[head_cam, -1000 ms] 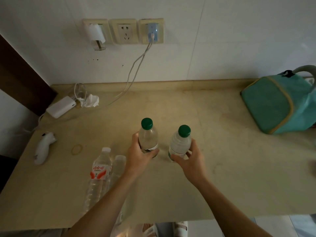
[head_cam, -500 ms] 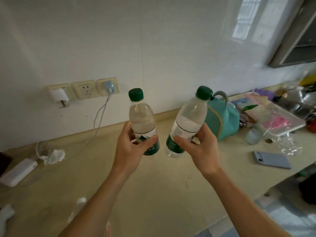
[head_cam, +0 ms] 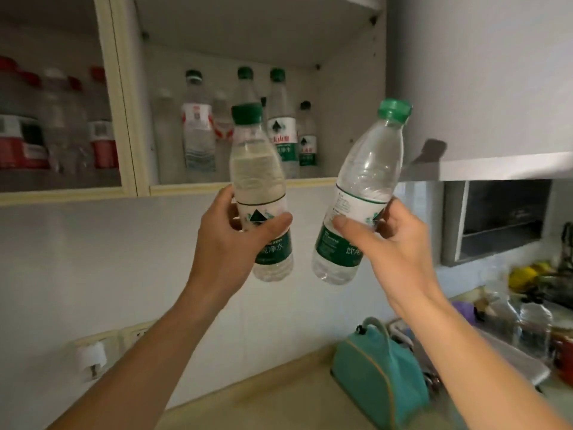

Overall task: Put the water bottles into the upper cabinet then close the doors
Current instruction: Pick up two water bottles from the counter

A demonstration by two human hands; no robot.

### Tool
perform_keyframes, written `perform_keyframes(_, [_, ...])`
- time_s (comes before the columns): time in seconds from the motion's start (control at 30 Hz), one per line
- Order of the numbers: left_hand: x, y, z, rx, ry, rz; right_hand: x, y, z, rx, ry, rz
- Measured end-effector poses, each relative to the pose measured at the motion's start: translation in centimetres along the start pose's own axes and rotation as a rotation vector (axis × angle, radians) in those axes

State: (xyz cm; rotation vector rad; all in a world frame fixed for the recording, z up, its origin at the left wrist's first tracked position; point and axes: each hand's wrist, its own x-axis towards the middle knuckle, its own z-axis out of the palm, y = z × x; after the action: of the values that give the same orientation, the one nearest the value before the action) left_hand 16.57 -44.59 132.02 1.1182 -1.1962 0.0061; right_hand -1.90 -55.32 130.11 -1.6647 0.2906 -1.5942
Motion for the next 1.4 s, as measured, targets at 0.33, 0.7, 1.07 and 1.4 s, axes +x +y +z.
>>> perform_keyframes(0.33, [13.8, 6.2, 1.3, 0.039, 0.136, -0.057, 16.4, -4.3, 2.2, -0.017, -0.139, -0.078])
perform_keyframes(0.7, [20.8, 2.4, 3.2, 0.206, 0.046, -0.247, 24.7, 1.9, 3.2, -0.014, -0.264, 0.109])
perform_keyframes(1.07, [24.7, 0.2, 5.2, 0.760, 0.038, -0.125, 28.1, 5.7, 3.7, -0.198, -0.273, 0.093])
perform_keyframes(1.4, [24.8, -0.8, 7.5, 0.876, 0.137, -0.121, 28.7, 7.0, 4.8, -0.246, -0.235, 0.087])
